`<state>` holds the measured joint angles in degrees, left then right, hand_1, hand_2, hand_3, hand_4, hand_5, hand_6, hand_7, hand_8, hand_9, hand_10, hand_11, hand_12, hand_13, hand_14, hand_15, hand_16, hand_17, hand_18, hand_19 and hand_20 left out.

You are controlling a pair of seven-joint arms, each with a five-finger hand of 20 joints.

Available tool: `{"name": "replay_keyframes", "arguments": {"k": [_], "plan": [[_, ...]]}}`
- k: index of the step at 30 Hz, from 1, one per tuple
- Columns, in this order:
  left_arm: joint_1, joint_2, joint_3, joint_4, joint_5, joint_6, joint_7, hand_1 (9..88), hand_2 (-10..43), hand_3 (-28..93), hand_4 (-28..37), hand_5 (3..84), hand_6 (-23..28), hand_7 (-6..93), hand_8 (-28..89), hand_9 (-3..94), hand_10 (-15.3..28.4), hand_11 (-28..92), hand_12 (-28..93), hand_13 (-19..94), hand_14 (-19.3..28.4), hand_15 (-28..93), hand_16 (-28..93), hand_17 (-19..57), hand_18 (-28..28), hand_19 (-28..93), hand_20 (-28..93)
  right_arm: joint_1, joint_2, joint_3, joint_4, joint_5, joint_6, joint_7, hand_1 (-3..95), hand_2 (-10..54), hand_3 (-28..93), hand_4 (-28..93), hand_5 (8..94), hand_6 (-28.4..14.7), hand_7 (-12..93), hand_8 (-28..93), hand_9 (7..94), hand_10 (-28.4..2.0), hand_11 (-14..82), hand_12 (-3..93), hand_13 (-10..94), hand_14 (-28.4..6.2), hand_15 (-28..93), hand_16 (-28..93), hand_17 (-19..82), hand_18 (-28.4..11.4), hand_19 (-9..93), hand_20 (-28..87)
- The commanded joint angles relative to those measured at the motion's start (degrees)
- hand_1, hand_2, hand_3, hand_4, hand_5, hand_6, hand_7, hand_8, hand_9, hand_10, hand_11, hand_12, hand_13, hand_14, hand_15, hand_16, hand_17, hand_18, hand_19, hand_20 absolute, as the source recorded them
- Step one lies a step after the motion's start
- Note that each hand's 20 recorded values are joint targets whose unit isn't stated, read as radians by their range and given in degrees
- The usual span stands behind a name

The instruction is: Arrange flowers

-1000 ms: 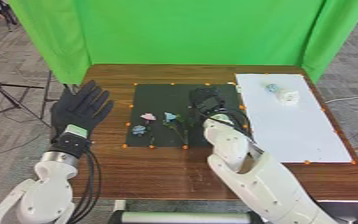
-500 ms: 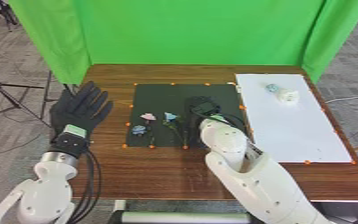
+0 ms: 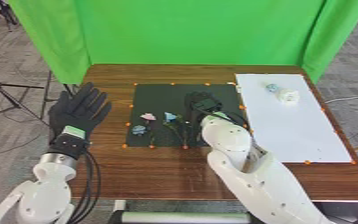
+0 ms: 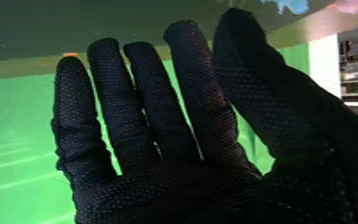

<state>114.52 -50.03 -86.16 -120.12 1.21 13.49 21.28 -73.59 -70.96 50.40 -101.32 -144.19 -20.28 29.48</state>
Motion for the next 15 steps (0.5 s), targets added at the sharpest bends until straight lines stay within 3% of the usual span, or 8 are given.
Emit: {"name": "replay_keyframes", "arguments": {"k": [1,5,7,9,13,15], "plan": [[1.3,-0.52,-0.66,-0.60,-0.02,0.16,0.32,27.0,17.7,72,-28.3,44.7,6.6,21.0,-11,42.3,14.1,25,12,30,15.8,47,-7,-4.2,15.5,42,12,-0.9,0.7,1.1,-2.6,-1.1,-1.0,0.1,48.8,-9.5,82,-28,65.0,-2.8,24,-14,56.0,-16.7,12.3,13.5,44,-16.3,36,10,21,-22.8,70,23],[1.4,-0.78,-0.54,-0.71,-0.03,-0.44,1.09,27.1,17.6,72,-28.3,44.8,6.6,21.0,-11,42.2,14.1,26,12,30,15.8,47,-7,-4.3,15.5,42,12,-0.7,4.9,3.2,-2.4,-2.0,5.9,1.0,50.7,-9.5,82,-28,63.8,-2.2,24,-14,55.3,-16.2,12.0,13.5,44,-15.8,36,10,22,-22.9,71,24],[2.5,-0.48,-0.66,-1.25,0.38,-0.08,1.87,27.1,17.6,72,-28.3,44.8,6.6,21.0,-11,42.2,14.1,26,12,30,15.8,47,-7,-4.2,15.4,42,12,-2.4,8.3,5.0,-0.7,-2.9,15.1,-1.0,50.9,-9.5,82,-28,62.3,-2.6,23,-15,54.9,-16.2,12.0,13.6,44,-15.7,36,10,22,-22.7,71,24],[3.3,-0.16,-1.30,-1.65,2.88,0.00,2.23,27.1,17.6,72,-28.3,44.7,6.6,21.0,-11,42.2,14.2,25,12,30,15.9,47,-7,-4.2,15.4,42,12,-4.1,10.9,8.3,0.4,-5.6,17.9,-2.7,51.0,-9.5,83,-28,61.5,-2.7,23,-15,54.9,-16.0,12.1,13.7,44,-15.5,36,10,23,-22.2,71,23],[3.0,-0.15,-1.21,-1.55,2.69,-1.12,2.60,27.1,17.6,72,-28.3,44.6,6.5,21.0,-11,42.1,14.2,25,12,30,15.8,47,-7,-4.2,15.4,42,12,-5.7,14.7,14.6,1.0,-0.7,16.8,4.2,48.4,-9.5,84,-28,58.1,-2.7,23,-15,53.3,-15.4,12.1,13.5,43,-14.6,34,10,23,-20.9,68,22],[3.8,0.11,-1.37,-2.16,2.88,-1.24,2.87,27.1,17.6,72,-28.3,44.6,6.5,21.1,-11,42.1,14.2,25,12,30,15.8,47,-7,-4.2,15.4,42,12,-6.8,16.4,18.2,0.1,2.5,12.5,5.7,44.1,-9.5,84,-28,52.4,-5.1,22,-14,49.2,-16.8,12.0,13.2,39,-15.6,34,9,23,-20.8,68,20]]}}
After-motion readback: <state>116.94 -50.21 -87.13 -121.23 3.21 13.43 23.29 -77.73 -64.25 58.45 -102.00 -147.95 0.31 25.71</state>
